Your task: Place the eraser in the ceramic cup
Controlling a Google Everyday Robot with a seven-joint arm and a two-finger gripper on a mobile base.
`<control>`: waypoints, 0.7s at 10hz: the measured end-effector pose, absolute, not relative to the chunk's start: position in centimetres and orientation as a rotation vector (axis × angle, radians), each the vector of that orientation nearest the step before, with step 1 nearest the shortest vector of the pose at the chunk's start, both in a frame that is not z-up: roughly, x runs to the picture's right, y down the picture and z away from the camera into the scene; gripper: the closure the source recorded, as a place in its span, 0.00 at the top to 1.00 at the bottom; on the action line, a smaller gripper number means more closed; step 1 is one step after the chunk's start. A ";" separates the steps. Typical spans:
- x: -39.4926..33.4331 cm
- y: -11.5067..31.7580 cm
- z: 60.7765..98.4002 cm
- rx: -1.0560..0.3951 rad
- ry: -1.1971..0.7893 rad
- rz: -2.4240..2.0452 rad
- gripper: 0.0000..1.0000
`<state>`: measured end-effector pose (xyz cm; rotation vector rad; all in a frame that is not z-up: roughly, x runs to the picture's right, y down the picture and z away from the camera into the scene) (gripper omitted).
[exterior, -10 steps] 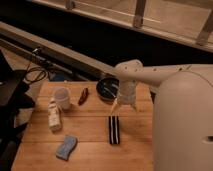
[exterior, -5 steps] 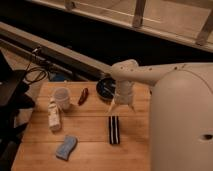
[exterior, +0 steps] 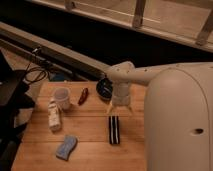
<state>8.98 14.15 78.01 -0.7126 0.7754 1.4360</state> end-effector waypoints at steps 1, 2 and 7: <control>9.0 14.2 78.0 -0.713 0.777 1.435 0.80; 8.8 14.7 78.3 -0.724 0.770 1.417 0.80; 4.0 17.9 79.8 -0.837 0.697 1.323 0.80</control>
